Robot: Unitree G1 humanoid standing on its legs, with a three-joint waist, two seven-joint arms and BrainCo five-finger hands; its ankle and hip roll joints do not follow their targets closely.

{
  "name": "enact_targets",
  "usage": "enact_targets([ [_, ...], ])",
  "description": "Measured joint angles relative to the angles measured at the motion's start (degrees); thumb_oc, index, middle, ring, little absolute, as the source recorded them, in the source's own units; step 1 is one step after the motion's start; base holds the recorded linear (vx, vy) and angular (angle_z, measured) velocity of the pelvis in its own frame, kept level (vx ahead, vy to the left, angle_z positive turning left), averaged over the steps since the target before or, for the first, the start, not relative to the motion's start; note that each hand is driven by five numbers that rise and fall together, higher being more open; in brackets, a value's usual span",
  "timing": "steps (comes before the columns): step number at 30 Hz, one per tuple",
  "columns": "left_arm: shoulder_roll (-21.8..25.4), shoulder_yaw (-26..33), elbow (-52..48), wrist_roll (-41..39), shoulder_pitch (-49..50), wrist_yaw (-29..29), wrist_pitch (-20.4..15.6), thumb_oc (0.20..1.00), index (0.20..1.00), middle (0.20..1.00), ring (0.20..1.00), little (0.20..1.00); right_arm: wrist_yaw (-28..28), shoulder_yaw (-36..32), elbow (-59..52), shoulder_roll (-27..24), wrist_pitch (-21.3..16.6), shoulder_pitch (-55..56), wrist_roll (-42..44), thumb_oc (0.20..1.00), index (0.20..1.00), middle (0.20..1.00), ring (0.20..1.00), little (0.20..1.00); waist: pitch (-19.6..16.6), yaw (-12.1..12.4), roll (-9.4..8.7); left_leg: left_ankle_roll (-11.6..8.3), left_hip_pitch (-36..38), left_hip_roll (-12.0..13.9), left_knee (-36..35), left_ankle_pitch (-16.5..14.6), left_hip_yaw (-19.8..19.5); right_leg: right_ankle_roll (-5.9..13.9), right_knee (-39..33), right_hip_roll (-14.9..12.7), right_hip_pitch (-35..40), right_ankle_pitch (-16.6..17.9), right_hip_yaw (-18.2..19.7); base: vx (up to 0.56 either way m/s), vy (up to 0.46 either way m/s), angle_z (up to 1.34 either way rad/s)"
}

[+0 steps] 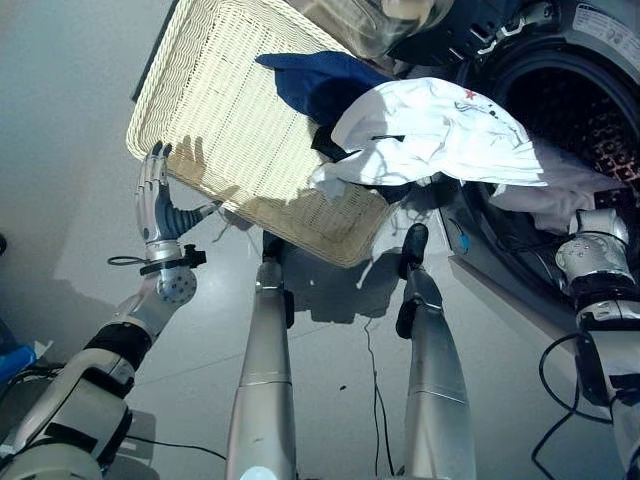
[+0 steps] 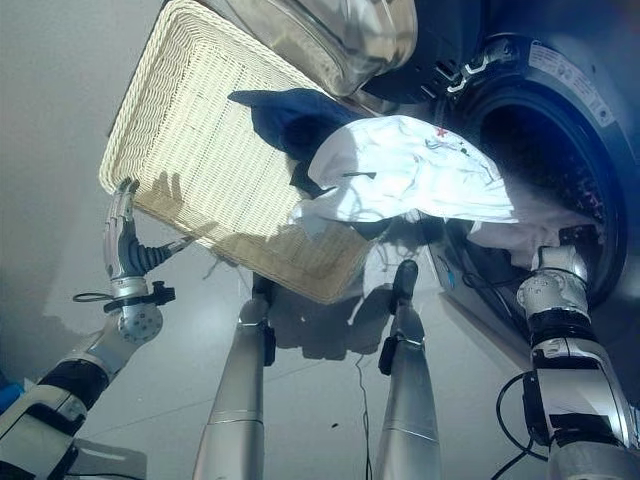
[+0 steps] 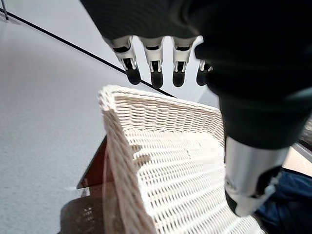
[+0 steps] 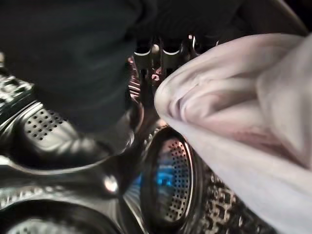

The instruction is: Put the clothes into the washing machine.

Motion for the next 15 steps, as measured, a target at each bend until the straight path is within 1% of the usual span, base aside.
enact_targets([
  [1,-0.01,-0.06,0.09,-0.01,-0.33,-0.25,0.01,1.0,1.0,1.0,1.0,1.0,-1.18,2.92,0.36,-0.95,2.04,-0.01,-3.0,1.0,1.0,1.0,1.0,1.0,0.0,-0.23,0.0,-0.16,0.25,0.0,-0.66,0.45,-0.1,-0.09,-0.14,0.0,0.01,0.07,-0.11,-0.01,-0.023,0.04],
  [3,-0.1,-0.12,0.13,-0.01,-1.17,-0.63,0.01,1.0,1.0,1.0,1.0,1.0,-2.26,6.29,0.35,-2.8,4.23,-0.21,-6.22,1.0,1.0,1.0,1.0,1.0,-0.01,-0.34,0.01,-0.21,0.48,0.0,-1.25,0.88,-0.27,-0.19,-0.19,0.01,0.04,0.14,-0.25,-0.01,-0.03,0.04],
  [4,-0.02,-0.32,0.37,-0.01,-2.39,-0.94,0.01,1.0,1.0,1.0,1.0,1.0,-2.4,9.43,1.11,-4.13,6.71,-1.07,-9.79,1.0,1.0,1.0,1.0,1.0,-0.02,-0.35,0.03,-0.3,0.48,0.0,-1.79,1.33,-0.73,-0.2,-0.48,0.05,0.17,0.16,-0.58,-0.01,-0.028,0.06],
  [7,0.18,-0.64,0.53,-0.05,-4.44,-1.31,0.09,1.0,1.0,1.0,1.0,1.0,-2.27,13.78,0.18,-6.93,9.91,-3.08,-15.96,1.0,1.0,1.0,1.0,1.0,-0.02,-0.48,0.02,-0.29,0.41,0.01,-3.48,2.23,-1.81,-0.31,-1.3,0.06,0.36,0.32,-1.82,-0.01,-0.001,0.09],
  [9,0.28,-2.01,0.66,-0.14,-5.03,-1.64,0.25,1.0,1.0,1.0,1.0,1.0,-1.9,15.73,-0.6,-7.59,10.82,-5.34,-18.38,1.0,1.0,1.0,1.0,1.0,-0.02,-0.59,0.02,-0.08,0.49,-0.1,-4.45,2.78,-2.23,-0.38,-1.64,0.13,0.36,0.51,-1.97,-0.01,0.017,0.06],
  [12,0.17,-2.27,0.85,-0.14,-5.07,-1.94,0.25,1.0,1.0,1.0,1.0,1.0,-1.39,16.24,-2.23,-7.77,12.17,-5.98,-20.17,1.0,1.0,1.0,1.0,1.0,-0.01,-0.76,0.02,0.27,0.5,-0.21,-5.24,3.17,-2.37,-0.36,-1.9,0.14,0.23,0.52,-1.96,-0.01,0.031,0.04],
  [15,0.11,-2.23,1.28,-0.15,-5.14,-2.26,0.28,1.0,1.0,1.0,1.0,1.0,-0.9,17.85,-3.83,-7.99,14.89,-7.32,-25.61,1.0,1.0,1.0,1.0,1.0,-0.01,-1.46,0.02,0.16,0.5,-0.27,-5.91,3.32,-2.4,-0.29,-2.27,0.11,0.15,0.61,-1.93,0.0,0.0,0.0],
])
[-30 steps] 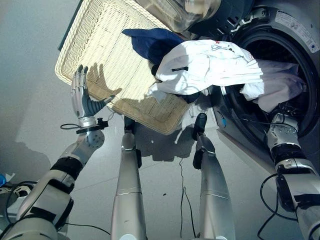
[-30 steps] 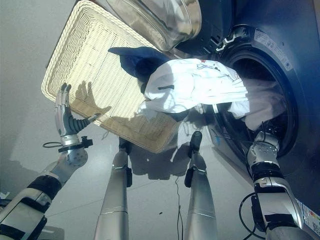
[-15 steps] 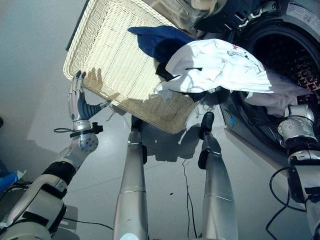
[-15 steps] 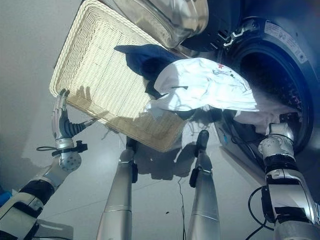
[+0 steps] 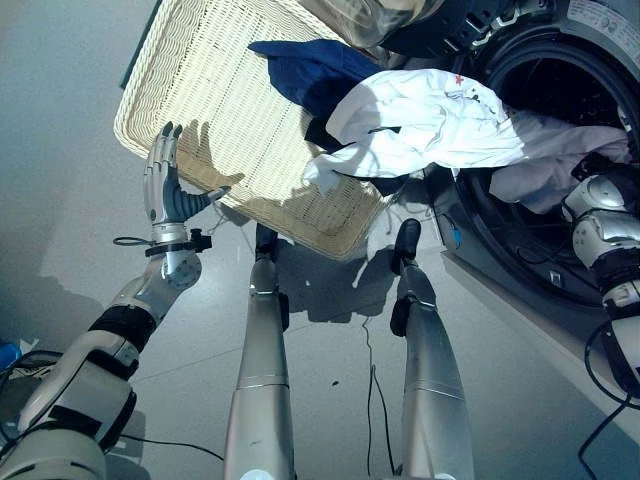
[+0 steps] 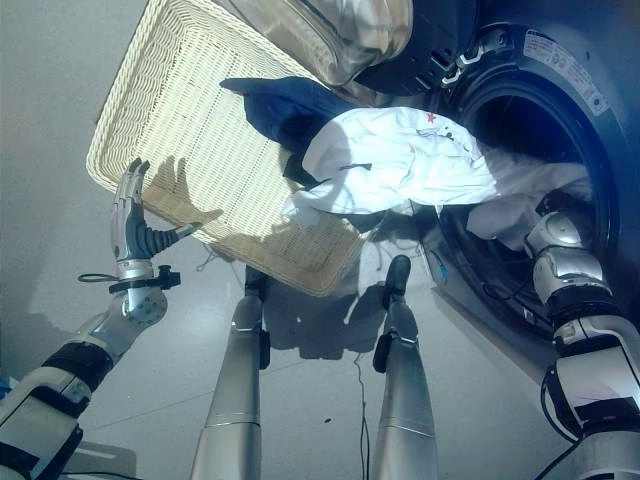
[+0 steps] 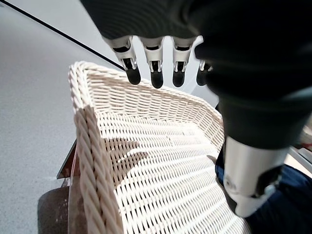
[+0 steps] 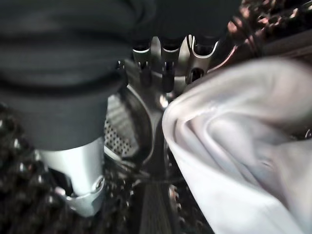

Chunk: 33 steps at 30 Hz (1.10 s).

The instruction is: Put the clothes into the washing machine.

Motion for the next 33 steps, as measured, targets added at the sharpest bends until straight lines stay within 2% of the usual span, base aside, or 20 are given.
enact_targets([
  [3,-0.47,-0.13,0.26,0.02,-0.52,-0.14,0.13,1.0,1.0,1.0,1.0,1.0,0.29,0.31,-3.34,-0.61,1.6,-1.85,-5.27,1.0,1.0,1.0,1.0,1.0,0.0,-0.43,0.0,-0.86,0.04,-0.01,-0.55,0.57,-0.09,-0.1,-0.14,-0.02,-0.25,0.05,-0.02,0.0,0.019,0.01],
  [8,-2.16,-0.28,0.51,0.08,-2.13,-0.12,0.54,1.0,1.0,1.0,1.0,1.0,0.33,2.29,-5.36,-0.75,5.31,-4.14,-12.92,1.0,1.0,1.0,1.0,1.0,0.0,-0.39,0.01,-0.9,0.23,0.01,-0.68,0.57,-0.07,-0.51,0.12,-0.08,-0.28,0.11,-0.23,0.0,0.016,0.0],
  [13,-2.72,-0.59,0.91,0.13,-3.76,0.08,1.26,1.0,1.0,1.0,1.0,1.0,0.87,4.63,-4.69,-0.51,7.08,-4.12,-17.4,1.0,1.0,1.0,1.0,1.0,-0.03,-0.38,0.02,-0.7,0.78,0.05,-1.49,0.66,-0.1,-0.24,0.76,-0.11,-0.3,-0.56,-0.28,0.0,0.0,0.0],
  [16,-2.93,-2.16,1.84,0.12,-5.6,0.2,1.38,1.0,1.0,1.0,1.0,1.0,3.24,7.05,-2.71,-0.5,9.15,-4.64,-20.29,1.0,1.0,1.0,1.0,1.0,-0.05,-0.41,0.04,-0.67,0.87,0.17,-2.56,1.21,-0.1,-0.29,0.75,-0.09,-0.57,-0.6,-0.48,-0.01,0.0,0.01],
  [23,-2.91,-2.27,2.41,-0.03,-7.74,0.2,1.81,1.0,1.0,1.0,1.0,1.0,10.87,14.05,-3.24,-0.93,18.08,-5.94,-29.07,1.0,1.0,1.0,1.0,1.0,-0.07,-0.58,0.01,-1.24,0.18,0.22,-3.41,1.83,-0.07,-0.64,0.64,-0.12,-1.56,-0.7,-0.65,0.0,0.0,0.0],
  [26,-2.92,-2.27,2.35,-0.02,-8.87,0.2,2.26,1.0,1.0,1.0,1.0,1.0,13.31,15.66,-4.37,-0.98,20.01,-6.63,-31.21,1.0,1.0,1.0,1.0,1.0,-0.07,-0.53,0.01,-1.25,0.02,0.3,-3.45,1.83,-0.1,-0.56,0.65,-0.15,-1.56,-0.9,-1.01,0.0,0.0,0.0],
  [33,-2.96,-2.28,2.38,-0.02,-8.73,0.2,2.77,1.0,1.0,1.0,1.0,1.0,15.7,15.76,-4.17,-0.91,21.64,-5.28,-35.71,1.0,1.0,1.0,1.0,1.0,-0.07,-0.67,0.0,-1.24,-0.02,0.37,-3.62,1.84,-0.11,-0.43,0.69,-0.15,-1.57,-1.12,-1.16,0.0,0.0,0.0],
])
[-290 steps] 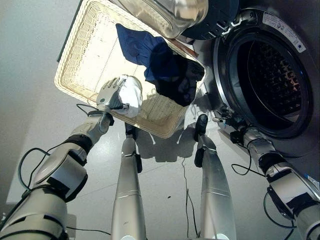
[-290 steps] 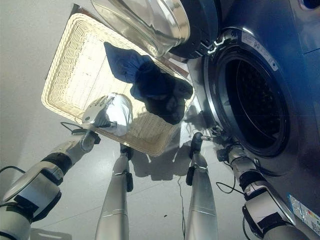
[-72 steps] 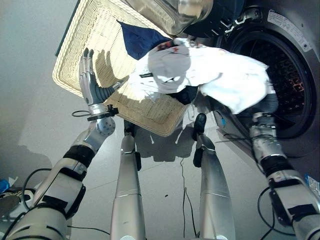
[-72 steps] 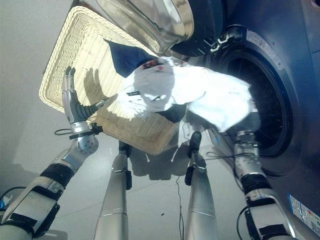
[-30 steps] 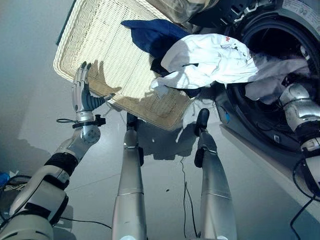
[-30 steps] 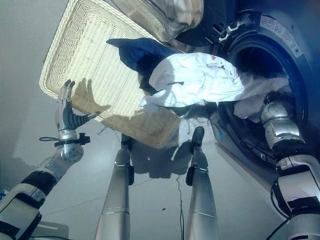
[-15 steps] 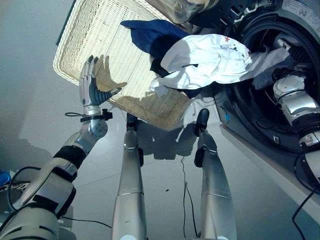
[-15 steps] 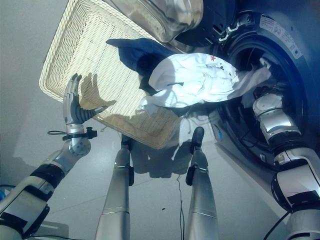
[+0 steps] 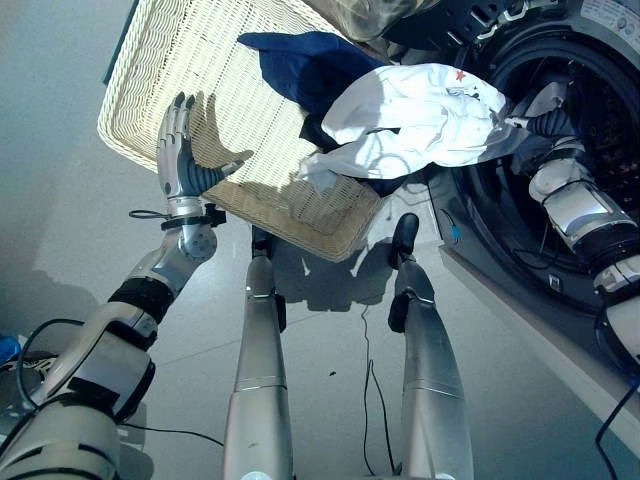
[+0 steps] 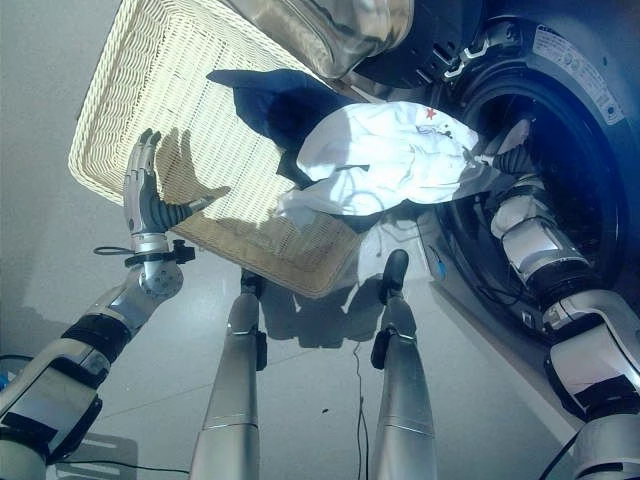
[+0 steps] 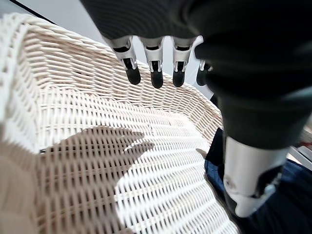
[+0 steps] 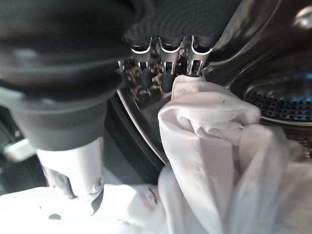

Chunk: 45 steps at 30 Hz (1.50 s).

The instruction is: Put the clothes into the washing machine.

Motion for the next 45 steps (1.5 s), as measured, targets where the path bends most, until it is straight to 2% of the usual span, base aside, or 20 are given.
enact_targets([
  [5,-0.02,-0.03,0.3,0.01,-0.58,0.0,0.0,1.0,1.0,1.0,1.0,1.0,0.06,1.54,4.56,-0.02,2.0,0.37,-4.89,1.0,1.0,1.0,1.0,1.0,-0.02,0.07,-0.04,0.03,-0.01,0.01,-0.44,0.05,-0.09,0.1,-0.13,-0.03,0.0,-0.18,-0.13,0.0,0.0,0.0],
  [13,-0.02,-0.47,0.45,0.01,-1.06,0.26,-0.03,1.0,1.0,1.0,1.0,1.0,0.07,2.52,4.19,0.07,1.09,1.96,-10.75,1.0,1.0,1.0,1.0,1.0,-0.03,-0.37,-0.04,0.03,0.0,0.01,-0.62,0.05,-0.12,0.16,-0.17,-0.05,-0.02,-0.31,-0.2,0.0,0.0,0.0],
  [18,-0.07,-0.47,0.47,0.01,-0.87,0.33,-0.03,1.0,1.0,1.0,1.0,1.0,0.44,2.54,3.57,0.15,1.03,3.67,-10.96,1.0,1.0,1.0,1.0,1.0,-0.03,-1.03,-0.04,0.06,0.0,0.01,-0.86,0.08,-0.14,0.14,-0.18,-0.08,-0.03,-0.43,-0.28,0.0,0.0,0.0],
  [20,-1.0,0.58,0.21,0.15,0.0,1.37,-0.01,1.0,1.0,1.0,1.0,1.0,0.3,-0.82,-4.14,-0.44,-3.43,10.08,-11.4,1.0,1.0,1.0,1.0,1.0,-0.17,-1.41,-0.29,0.09,0.02,0.02,-1.48,0.14,-0.12,0.28,0.06,-0.12,-0.47,-0.81,-0.27,0.0,0.0,0.0],
  [21,-1.0,0.58,0.21,0.15,0.0,1.37,-0.01,1.0,1.0,1.0,1.0,1.0,0.3,-0.82,-4.14,-0.44,-3.43,10.08,-11.4,1.0,1.0,1.0,1.0,1.0,-0.17,-1.41,-0.29,0.09,0.02,0.02,-1.48,0.14,-0.12,0.28,0.06,-0.12,-0.47,-0.81,-0.27,0.0,0.0,0.0],
  [22,-1.38,0.46,0.35,0.27,0.62,1.66,0.32,1.0,1.0,1.0,1.0,1.0,0.58,-0.05,-8.15,0.35,-8.16,13.68,-12.58,1.0,1.0,1.0,1.0,1.0,-0.21,-1.78,-0.41,0.04,0.02,0.05,-1.67,0.18,-0.09,0.28,0.01,-0.11,-0.63,-0.92,-0.27,0.0,0.0,0.0],
  [24,-1.51,0.53,0.26,0.32,1.0,2.09,0.66,1.0,1.0,1.0,1.0,1.0,1.0,-0.04,-9.24,0.95,-10.34,15.5,-13.47,1.0,1.0,1.0,1.0,1.0,-0.2,-2.64,-0.42,0.04,0.02,0.06,-1.76,0.18,0.01,0.25,0.05,-0.12,-0.74,-0.97,-0.24,0.0,0.016,0.0],
  [30,-2.72,0.52,0.35,0.78,0.99,3.36,1.0,1.0,1.0,1.0,1.0,1.0,1.6,-0.05,-9.57,1.53,-15.96,16.42,-17.51,1.0,1.0,1.0,1.0,1.0,-0.21,-2.98,-0.41,0.05,0.19,0.07,-1.81,0.19,0.1,0.29,0.25,-0.14,-0.81,-1.0,-0.2,0.0,0.0,0.0],
  [36,-3.82,0.48,0.56,2.61,1.08,3.86,0.98,1.0,1.0,1.0,1.0,1.0,2.01,0.53,-10.05,3.52,-18.9,16.62,-19.9,1.0,1.0,1.0,1.0,1.0,-0.2,-2.94,-0.41,0.0,0.3,0.07,-1.89,0.26,0.21,0.3,0.33,-0.16,-0.9,-1.01,-0.09,0.0,0.0,0.0],
  [41,-4.39,0.49,0.64,2.61,1.08,4.35,0.99,1.0,1.0,1.0,1.0,1.0,0.68,1.2,-10.13,5.22,-18.94,16.22,-20.46,1.0,1.0,1.0,1.0,1.0,-0.21,-2.75,-0.4,-0.07,0.86,0.05,-1.99,0.3,0.32,0.25,1.82,-0.3,-1.15,-1.76,0.07,0.01,0.015,0.01],
  [45,-5.16,0.48,1.13,2.65,1.16,4.71,0.99,1.0,1.0,1.0,1.0,1.0,-3.4,0.92,-10.11,6.57,-17.19,14.5,-20.47,1.0,1.0,1.0,1.0,1.0,-0.21,-2.66,-0.38,-0.23,0.98,0.05,-2.57,0.62,0.43,-0.12,2.86,-0.35,-1.94,-2.18,0.22,0.0,0.018,0.0],
])
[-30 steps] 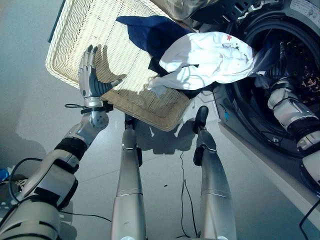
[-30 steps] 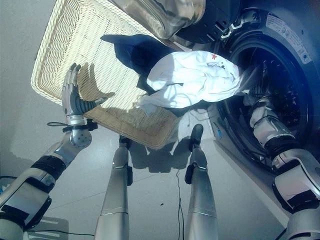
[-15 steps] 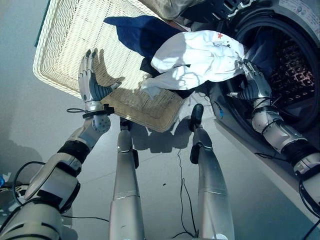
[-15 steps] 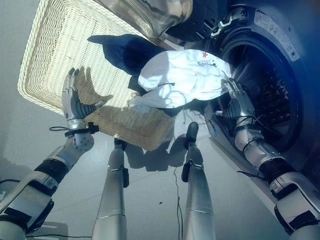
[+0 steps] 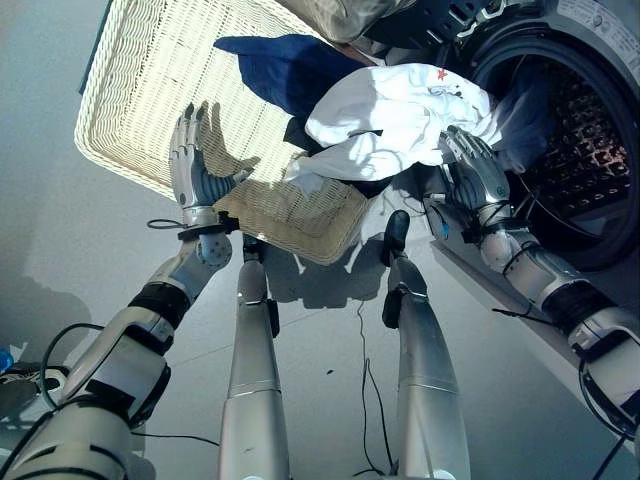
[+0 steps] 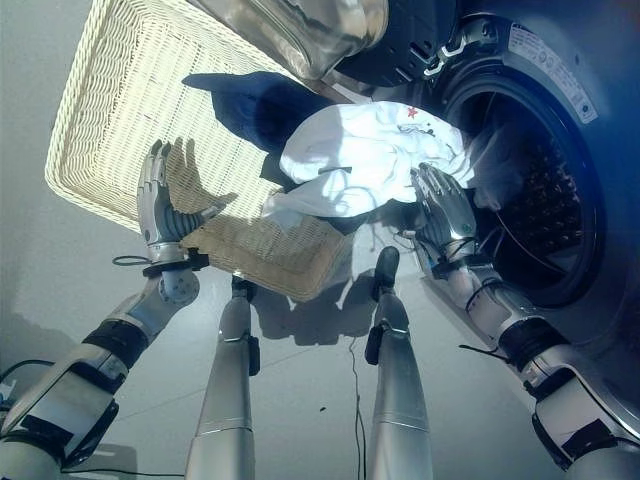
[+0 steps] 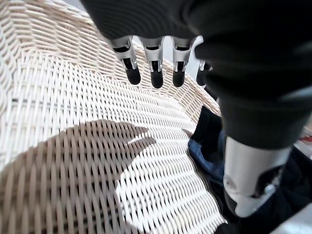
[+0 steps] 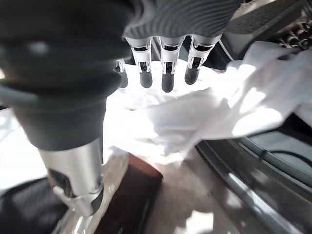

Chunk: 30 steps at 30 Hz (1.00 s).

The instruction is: Put the clothes into the washing machine.

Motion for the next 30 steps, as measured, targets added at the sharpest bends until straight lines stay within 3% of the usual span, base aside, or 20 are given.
enact_targets([
  [8,-1.2,0.02,1.12,0.03,-0.24,0.04,0.01,1.0,1.0,1.0,1.0,1.0,-7.49,-1.37,-0.07,0.47,4.31,-1.03,-0.33,1.0,1.0,1.0,1.0,1.0,0.01,0.3,0.04,-0.05,0.14,0.0,0.0,0.03,0.74,0.01,0.32,0.03,-0.52,0.0,0.97,0.0,0.003,-0.01],
  [17,-1.77,0.04,1.15,0.03,0.08,0.04,0.02,1.0,1.0,1.0,1.0,1.0,-12.66,-3.47,-0.08,0.41,6.62,-2.54,-1.18,1.0,1.0,1.0,1.0,1.0,0.01,1.54,0.06,-0.21,0.53,0.0,-0.01,0.13,0.9,-0.05,1.62,0.05,-0.91,-0.54,1.33,0.0,0.0,0.0],
  [30,-1.89,-0.06,1.35,0.04,-0.92,-0.04,0.01,1.0,1.0,1.0,1.0,1.0,-11.83,1.06,3.12,0.44,6.59,-9.08,-1.48,1.0,1.0,1.0,1.0,1.0,0.01,1.72,0.06,-0.28,0.53,0.0,0.02,0.19,0.86,-0.04,1.67,0.03,-0.9,-0.55,1.33,0.0,-0.003,0.0],
])
